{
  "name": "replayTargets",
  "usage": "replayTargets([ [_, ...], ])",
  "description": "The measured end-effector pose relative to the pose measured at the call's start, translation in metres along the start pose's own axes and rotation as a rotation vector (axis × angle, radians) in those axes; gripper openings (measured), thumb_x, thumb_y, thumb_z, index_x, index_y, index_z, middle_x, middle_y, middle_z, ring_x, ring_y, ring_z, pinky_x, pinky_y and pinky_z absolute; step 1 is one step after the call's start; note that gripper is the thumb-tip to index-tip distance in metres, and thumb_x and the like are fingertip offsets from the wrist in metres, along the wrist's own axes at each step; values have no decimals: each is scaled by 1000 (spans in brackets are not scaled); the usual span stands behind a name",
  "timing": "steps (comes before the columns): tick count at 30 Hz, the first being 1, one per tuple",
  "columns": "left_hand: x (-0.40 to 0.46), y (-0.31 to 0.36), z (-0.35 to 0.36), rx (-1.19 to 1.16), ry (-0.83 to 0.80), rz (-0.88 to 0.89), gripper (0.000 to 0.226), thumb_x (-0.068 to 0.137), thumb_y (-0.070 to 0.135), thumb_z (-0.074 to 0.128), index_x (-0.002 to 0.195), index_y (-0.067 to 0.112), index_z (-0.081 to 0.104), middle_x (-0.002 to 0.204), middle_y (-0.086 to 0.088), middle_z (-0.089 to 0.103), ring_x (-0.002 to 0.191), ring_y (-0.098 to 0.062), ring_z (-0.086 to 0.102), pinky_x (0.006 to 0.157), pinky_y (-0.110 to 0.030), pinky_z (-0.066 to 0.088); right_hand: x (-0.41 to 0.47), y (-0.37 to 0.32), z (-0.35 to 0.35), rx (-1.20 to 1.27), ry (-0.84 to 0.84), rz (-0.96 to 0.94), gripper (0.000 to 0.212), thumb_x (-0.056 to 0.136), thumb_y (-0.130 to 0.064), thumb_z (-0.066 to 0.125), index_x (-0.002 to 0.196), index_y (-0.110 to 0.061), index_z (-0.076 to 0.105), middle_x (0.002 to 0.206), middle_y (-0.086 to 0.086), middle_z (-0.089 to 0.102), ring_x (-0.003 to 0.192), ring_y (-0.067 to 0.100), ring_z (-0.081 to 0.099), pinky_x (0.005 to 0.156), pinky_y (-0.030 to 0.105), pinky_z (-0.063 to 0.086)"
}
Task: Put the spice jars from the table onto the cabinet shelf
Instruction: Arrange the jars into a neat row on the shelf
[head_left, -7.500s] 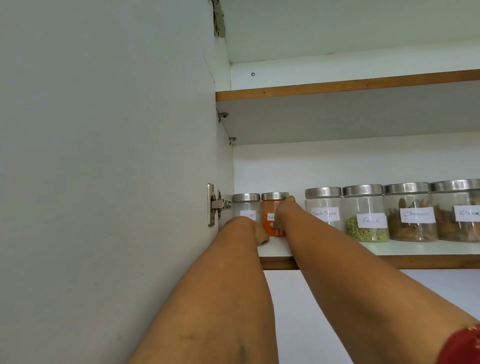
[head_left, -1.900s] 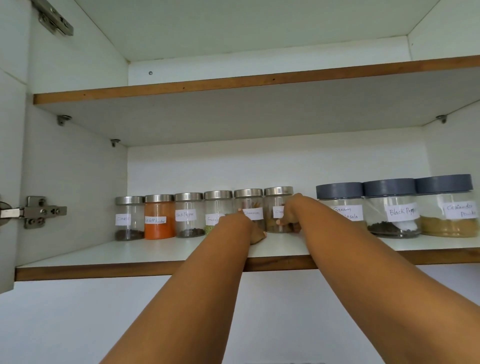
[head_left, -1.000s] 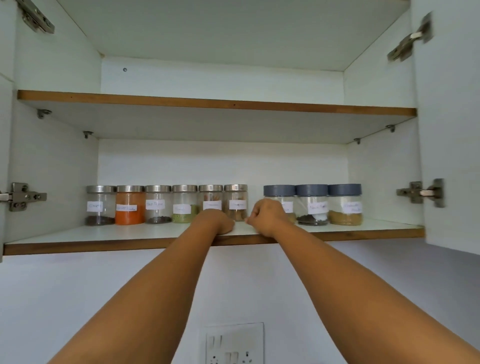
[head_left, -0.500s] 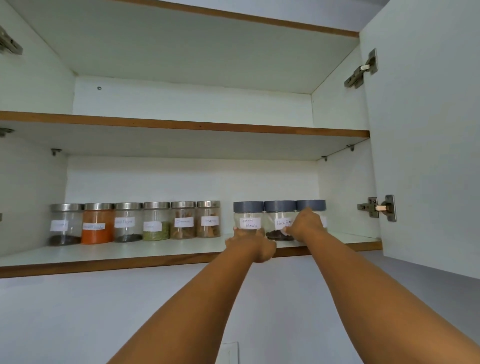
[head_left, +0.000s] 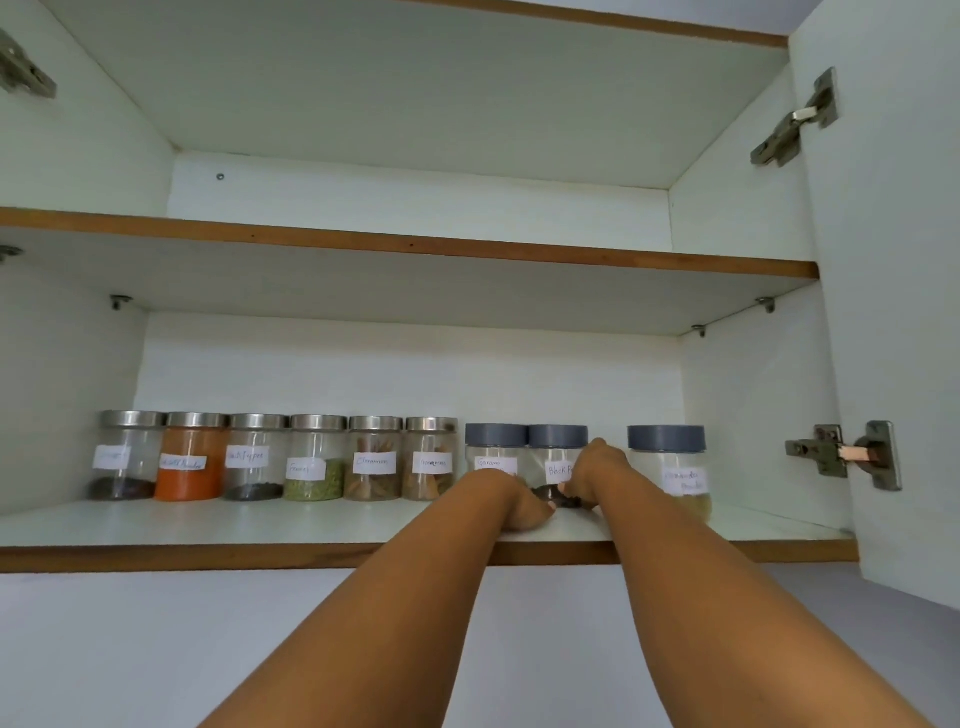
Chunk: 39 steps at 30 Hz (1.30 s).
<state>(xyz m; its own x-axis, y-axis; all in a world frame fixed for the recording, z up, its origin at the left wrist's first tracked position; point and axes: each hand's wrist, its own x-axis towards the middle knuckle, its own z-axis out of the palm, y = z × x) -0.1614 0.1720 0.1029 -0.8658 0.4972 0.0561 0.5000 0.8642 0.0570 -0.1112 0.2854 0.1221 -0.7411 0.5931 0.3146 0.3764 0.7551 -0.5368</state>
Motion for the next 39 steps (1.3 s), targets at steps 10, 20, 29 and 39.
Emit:
replayTargets([
  [10, 27, -20, -2, 125, -6, 81, 68, 102, 55, 22, 157, 18, 6, 163, -9, 13, 148, -32, 17, 117, -46, 17, 42, -3, 21, -147, -47, -73, 57, 90, -28, 68, 134, -3, 42, 131, 12, 55, 117, 23, 57, 90, 24, 45],
  [20, 28, -17, 1, 105, 4, 51, 69, 102, 57, 22, 157, 20, 4, 163, -9, 12, 149, -31, 15, 118, -45, 15, 44, -1, 21, -111, -16, -95, 62, 89, -32, 68, 136, -3, 39, 132, 12, 53, 119, 23, 55, 90, 24, 44],
  [29, 19, -21, 9, -22, 78, 71, 59, 99, 51, 32, 152, 25, 29, 154, -9, 35, 136, -30, 39, 113, -48, 31, -9, 0, 28, -143, -52, -122, 44, 96, -20, 58, 135, -5, 46, 133, 12, 53, 119, 24, 54, 95, 27, 43],
  [39, -67, 39, 33, -75, 317, 171, 55, 100, 45, 25, 129, 13, 59, 129, -12, 61, 115, -28, 56, 94, -39, 45, -67, 39, -5, -55, 720, -343, 34, 84, -26, 62, 114, -11, 52, 114, 8, 54, 105, 25, 50, 79, 34, 46],
])
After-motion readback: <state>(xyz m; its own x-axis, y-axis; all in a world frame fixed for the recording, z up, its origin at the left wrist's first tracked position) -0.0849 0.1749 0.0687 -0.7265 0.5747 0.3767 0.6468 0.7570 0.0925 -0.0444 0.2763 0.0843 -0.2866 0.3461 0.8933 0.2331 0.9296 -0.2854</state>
